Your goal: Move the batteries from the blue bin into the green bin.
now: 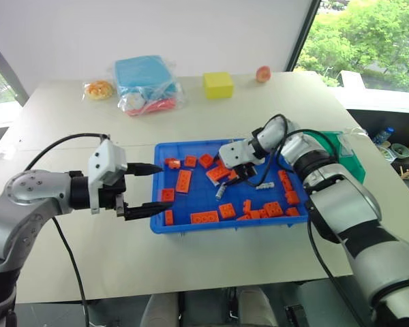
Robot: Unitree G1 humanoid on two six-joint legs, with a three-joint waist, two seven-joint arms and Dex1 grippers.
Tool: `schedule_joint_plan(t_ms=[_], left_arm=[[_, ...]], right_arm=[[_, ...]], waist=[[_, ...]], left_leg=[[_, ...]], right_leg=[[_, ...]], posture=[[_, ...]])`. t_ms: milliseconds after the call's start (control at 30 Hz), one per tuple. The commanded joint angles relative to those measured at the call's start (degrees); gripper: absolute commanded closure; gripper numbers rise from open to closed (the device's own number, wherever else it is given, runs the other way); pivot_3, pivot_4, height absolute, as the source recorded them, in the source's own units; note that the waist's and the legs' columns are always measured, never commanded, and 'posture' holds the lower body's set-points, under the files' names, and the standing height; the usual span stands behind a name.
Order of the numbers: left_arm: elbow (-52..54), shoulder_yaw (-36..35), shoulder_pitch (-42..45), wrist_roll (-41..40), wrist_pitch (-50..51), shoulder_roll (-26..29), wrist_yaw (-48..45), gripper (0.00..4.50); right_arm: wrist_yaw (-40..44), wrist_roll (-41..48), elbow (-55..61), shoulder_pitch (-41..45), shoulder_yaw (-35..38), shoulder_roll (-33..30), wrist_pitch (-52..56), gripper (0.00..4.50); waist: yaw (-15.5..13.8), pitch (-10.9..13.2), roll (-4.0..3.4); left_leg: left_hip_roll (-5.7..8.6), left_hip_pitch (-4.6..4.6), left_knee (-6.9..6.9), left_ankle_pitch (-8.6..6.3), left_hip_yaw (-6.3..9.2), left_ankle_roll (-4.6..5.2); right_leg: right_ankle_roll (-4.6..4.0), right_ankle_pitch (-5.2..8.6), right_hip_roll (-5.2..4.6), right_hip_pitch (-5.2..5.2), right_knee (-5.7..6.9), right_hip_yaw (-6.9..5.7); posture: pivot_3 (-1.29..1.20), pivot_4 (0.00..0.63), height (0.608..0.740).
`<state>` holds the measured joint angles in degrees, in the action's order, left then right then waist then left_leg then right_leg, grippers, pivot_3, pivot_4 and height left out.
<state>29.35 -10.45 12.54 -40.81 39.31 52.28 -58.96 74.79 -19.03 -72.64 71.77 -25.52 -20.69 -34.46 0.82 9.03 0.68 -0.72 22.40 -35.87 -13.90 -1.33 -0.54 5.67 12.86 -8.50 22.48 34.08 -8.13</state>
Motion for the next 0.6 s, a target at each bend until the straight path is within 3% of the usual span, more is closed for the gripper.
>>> schedule_joint_plan(t_ms=[33,333,600], left_arm=[[1.4,-2.1,-0.1,-1.1,-0.6,0.4,0.4,0.0],[2.6,-3.0,-1.5,-1.9,-0.4,0.7,1.6,0.0],[4.5,-4.8,-4.3,-2.9,0.0,1.5,2.3,0.0]], right_arm=[[-1.2,-1.4,-0.6,2.3,0.1,1.1,-0.8,0.48],[-2.9,-2.1,-1.8,3.3,1.7,1.7,1.0,0.48],[2.3,5.0,4.6,3.1,9.1,-5.0,4.3,0.48]], waist=[[0.1,0.0,0.0],[0.0,0.0,-0.05],[-0.1,0.0,-0.04]], left_leg=[[0.0,0.0,0.01,0.0,0.0,0.0],[0.0,-0.01,0.01,0.01,0.0,-0.01],[0.0,-0.01,0.0,0.01,0.02,-0.02]], right_leg=[[0.0,0.0,0.01,0.01,0.01,0.0],[-0.01,-0.01,0.01,0.0,0.0,0.01],[-0.02,-0.01,0.01,-0.04,-0.01,0.01]], posture=[[0.0,0.15,0.704],[0.0,0.15,0.704],[0.0,0.15,0.704]])
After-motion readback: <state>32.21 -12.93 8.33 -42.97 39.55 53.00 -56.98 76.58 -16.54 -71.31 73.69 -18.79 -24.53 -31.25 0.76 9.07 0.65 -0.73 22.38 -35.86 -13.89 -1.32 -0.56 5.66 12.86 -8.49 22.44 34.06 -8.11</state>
